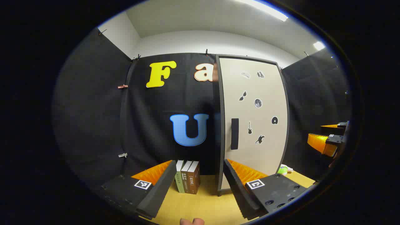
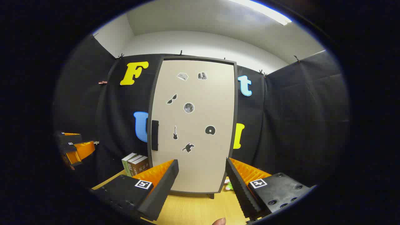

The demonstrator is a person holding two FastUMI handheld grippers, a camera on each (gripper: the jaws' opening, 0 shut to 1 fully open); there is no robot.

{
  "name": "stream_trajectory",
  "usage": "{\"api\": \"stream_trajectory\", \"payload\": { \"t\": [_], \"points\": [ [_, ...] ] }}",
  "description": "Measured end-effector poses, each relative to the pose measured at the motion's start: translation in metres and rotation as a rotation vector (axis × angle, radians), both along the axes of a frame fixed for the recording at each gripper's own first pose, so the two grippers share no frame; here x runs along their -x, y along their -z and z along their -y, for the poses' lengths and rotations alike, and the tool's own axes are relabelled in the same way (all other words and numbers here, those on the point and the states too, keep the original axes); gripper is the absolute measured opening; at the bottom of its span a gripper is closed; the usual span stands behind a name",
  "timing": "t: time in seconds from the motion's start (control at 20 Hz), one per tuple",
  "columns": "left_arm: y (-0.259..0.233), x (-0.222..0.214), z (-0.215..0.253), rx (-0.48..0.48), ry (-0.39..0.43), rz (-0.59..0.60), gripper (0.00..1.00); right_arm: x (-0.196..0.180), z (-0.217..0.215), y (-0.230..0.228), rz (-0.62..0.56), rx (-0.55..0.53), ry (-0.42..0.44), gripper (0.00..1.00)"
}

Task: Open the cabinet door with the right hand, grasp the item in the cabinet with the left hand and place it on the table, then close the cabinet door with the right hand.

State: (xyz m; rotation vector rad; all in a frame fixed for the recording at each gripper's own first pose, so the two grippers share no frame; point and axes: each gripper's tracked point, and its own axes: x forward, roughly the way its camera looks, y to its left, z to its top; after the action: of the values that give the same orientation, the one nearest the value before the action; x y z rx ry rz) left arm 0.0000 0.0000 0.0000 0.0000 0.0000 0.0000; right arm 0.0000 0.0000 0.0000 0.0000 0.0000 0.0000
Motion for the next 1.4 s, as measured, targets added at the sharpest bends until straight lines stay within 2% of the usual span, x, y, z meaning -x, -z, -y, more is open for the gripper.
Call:
{"api": "stream_trajectory", "payload": {
  "t": [0.35,0.95,1.15,1.4],
  "points": [
    [-0.011,0.005,0.004,-0.041,0.009,0.033,0.94,0.002,-0.001,-0.002,0.012,-0.005,-0.012,0.96],
    [-0.013,0.01,0.005,-0.035,0.019,0.034,0.94,0.01,-0.001,-0.009,0.016,-0.006,-0.017,0.97],
    [-0.014,0.01,-0.004,-0.036,0.015,0.033,0.94,0.007,-0.013,-0.012,0.015,-0.033,-0.042,0.98],
    [-0.009,0.008,-0.026,-0.041,0.004,0.029,0.94,-0.024,-0.054,-0.013,0.024,-0.039,-0.085,0.98]
  ]
}}
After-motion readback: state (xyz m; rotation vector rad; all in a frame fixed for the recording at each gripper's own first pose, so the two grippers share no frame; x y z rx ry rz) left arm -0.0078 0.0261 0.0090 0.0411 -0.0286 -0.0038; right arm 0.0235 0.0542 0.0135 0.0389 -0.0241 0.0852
